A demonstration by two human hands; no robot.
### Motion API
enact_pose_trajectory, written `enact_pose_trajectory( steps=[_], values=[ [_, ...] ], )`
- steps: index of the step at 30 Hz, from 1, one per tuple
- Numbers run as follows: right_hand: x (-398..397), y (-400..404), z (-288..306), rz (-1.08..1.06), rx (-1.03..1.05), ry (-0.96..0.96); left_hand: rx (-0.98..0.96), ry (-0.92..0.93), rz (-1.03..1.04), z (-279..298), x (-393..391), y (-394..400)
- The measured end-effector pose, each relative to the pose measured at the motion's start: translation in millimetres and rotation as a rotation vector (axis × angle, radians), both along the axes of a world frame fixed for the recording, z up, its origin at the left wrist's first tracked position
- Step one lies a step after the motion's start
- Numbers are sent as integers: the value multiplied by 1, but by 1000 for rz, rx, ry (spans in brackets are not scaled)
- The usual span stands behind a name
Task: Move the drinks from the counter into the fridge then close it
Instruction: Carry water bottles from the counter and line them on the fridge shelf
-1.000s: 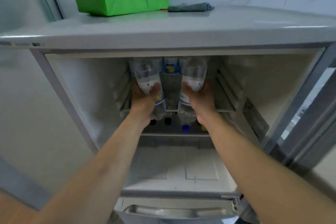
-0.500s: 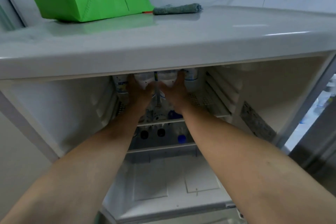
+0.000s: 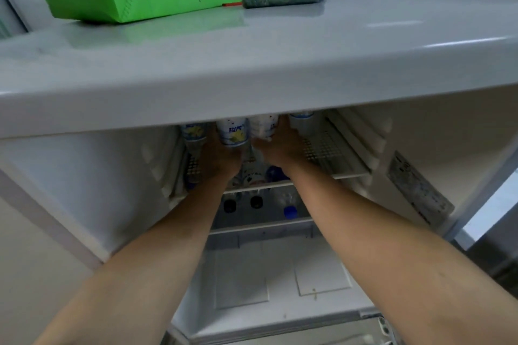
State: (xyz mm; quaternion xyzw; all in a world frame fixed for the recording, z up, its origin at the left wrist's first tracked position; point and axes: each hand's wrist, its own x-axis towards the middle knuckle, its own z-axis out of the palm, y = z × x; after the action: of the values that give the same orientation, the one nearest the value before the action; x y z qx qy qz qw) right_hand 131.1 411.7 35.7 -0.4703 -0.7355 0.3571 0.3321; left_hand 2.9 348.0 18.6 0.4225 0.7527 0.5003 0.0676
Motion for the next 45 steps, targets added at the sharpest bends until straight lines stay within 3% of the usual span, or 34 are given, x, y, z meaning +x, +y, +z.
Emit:
enact_pose_trajectory(
  steps=[14,19,25,29,32,34,38,42,45],
  values=[
    [-28,15,-1,7,-146,137,-51,76,150,5,-7,18],
    [-27,12,-6,18,-150,224,11,94,105,-1,-1,11],
    [-28,5,-11,47,-141,258,-89,123,20,-6,-1,7],
    [-27,2,-10,72,-168,251,6,85,38,-12,3,-1],
    [-29,-1,-8,-118,-103,230,214,62,62,-13,15,-10],
    [-27,-6,-8,-227,-32,286,341,22,84,-11,24,-16],
    [-6,-30,-12,-203,21,433,520,-33,46,-8,50,-32],
    [31,-64,-20,-224,-23,583,454,-186,-7,-14,83,-44],
    [66,-91,-31,-294,-14,554,444,-227,-64,-24,112,-54]
  ],
)
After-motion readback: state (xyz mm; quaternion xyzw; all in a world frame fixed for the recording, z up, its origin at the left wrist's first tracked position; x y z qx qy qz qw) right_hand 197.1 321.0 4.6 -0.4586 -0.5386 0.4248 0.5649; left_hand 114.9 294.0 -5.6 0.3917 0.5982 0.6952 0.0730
